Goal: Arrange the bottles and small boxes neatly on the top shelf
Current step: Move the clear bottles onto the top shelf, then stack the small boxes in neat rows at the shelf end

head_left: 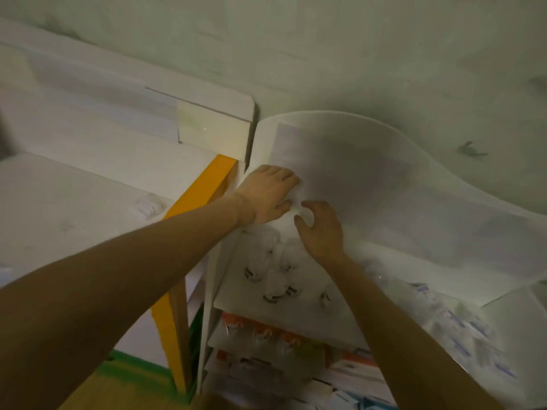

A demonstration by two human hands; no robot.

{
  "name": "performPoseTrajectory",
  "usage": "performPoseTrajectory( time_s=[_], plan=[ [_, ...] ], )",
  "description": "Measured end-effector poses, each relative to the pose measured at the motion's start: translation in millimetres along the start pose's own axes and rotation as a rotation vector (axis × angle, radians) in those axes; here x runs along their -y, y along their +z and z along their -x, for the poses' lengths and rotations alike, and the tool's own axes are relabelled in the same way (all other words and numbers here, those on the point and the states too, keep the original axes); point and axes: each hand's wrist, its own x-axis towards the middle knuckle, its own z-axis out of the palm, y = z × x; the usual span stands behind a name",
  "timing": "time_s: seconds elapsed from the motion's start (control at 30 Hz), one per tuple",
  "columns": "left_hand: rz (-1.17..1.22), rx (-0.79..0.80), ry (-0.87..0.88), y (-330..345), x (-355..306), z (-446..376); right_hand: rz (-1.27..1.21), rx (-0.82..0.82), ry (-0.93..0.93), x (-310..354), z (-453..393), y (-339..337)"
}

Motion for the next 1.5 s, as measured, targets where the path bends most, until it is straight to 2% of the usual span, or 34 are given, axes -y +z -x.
performPoseTrajectory(
  time_s=[0.13, 0.3, 0.43, 0.6, 0.7, 0.83, 1.1, 1.3, 1.5],
  plan=[
    [-0.102, -0.141, -0.021, -38, 25, 18, -0.132, -0.054, -0.111, 46, -6, -7],
    [-0.177, -0.217, -0.208, -68, 44, 79, -0.260, -0.006, -0.274, 91, 3, 5],
    [-0.315, -0.034, -0.392, -75, 56, 135, -0.286, 0.043, -0.370, 123, 10, 17],
    [-0.369, 0.147, -0.622, -88, 80, 185, -0.276, 0.137, -0.417, 158, 9, 28],
    [-0.232, 0.332, -0.746, -89, 101, 206, -0.276, 0.178, -0.411, 179, 4, 37],
    [0.045, 0.723, -0.867, -67, 133, 227, -0.263, 0.243, -0.385, 210, -6, 64],
    [0.173, 0.838, -0.675, 7, 188, 243, -0.023, 0.442, -0.291, 272, -33, 152],
    [0.279, 0.731, -0.562, 27, 249, 250, 0.167, 0.562, -0.167, 290, -45, 224],
    [0.303, 0.656, -0.596, 34, 306, 262, 0.252, 0.604, 0.004, 281, -44, 284]
  ],
)
